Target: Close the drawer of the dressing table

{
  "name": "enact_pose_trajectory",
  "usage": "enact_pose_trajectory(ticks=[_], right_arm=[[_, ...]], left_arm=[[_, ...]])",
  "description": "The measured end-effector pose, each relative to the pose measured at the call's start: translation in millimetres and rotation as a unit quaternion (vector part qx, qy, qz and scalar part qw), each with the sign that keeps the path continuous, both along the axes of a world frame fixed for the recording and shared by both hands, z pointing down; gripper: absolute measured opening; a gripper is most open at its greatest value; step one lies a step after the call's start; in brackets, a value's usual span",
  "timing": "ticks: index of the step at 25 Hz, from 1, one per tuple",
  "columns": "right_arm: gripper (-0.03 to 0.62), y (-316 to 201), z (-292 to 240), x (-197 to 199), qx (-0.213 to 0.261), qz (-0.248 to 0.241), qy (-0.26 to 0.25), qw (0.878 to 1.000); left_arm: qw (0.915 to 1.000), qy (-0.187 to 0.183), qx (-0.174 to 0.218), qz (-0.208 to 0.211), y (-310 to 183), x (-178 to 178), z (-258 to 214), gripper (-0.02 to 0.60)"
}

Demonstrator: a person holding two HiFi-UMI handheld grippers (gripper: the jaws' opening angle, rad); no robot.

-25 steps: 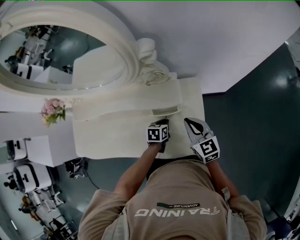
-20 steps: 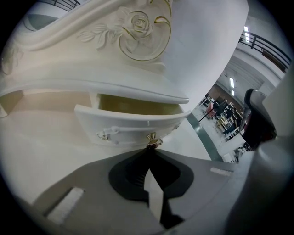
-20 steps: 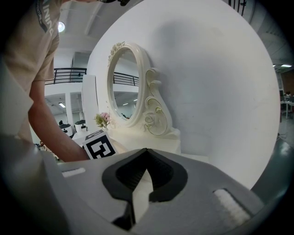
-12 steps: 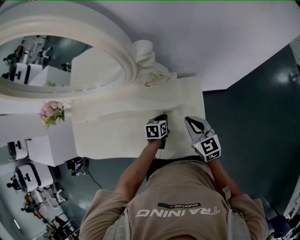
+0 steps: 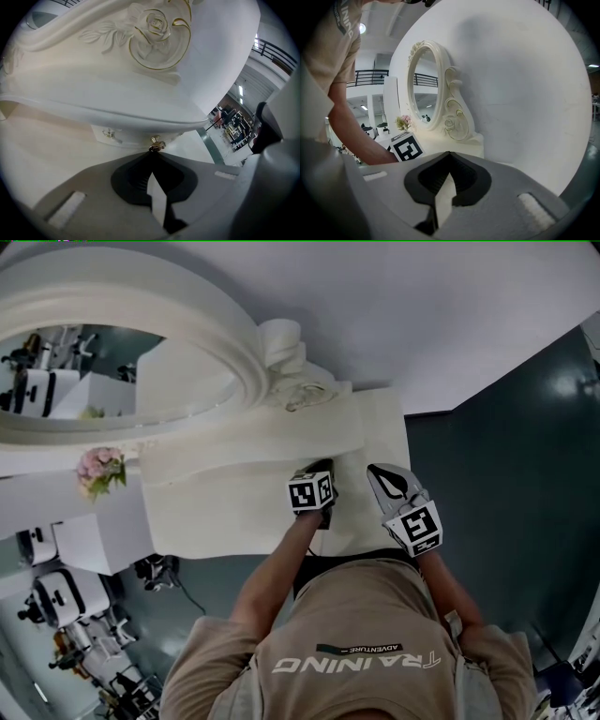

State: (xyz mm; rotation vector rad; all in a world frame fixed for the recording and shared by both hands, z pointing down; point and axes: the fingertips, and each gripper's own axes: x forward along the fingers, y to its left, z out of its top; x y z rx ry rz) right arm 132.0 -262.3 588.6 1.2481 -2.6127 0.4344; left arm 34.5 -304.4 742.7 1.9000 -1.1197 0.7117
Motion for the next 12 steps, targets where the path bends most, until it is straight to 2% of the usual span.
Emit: enact_pose_trajectory(ticks=[6, 12], right_arm=[[0.002, 1.6, -5.3, 5.2, -0.005, 0.011, -0.002, 1.0], [0.002, 13.1, -8.9, 0.0, -0.004, 0.01, 0.002, 1.0]], left_arm=[[1.0, -0.001, 0.002, 0.006, 0.8, -0.4, -0.8, 0.018], [0.9993, 0.003, 0.033, 0.019, 14.2, -0.9, -29.5, 0.018]])
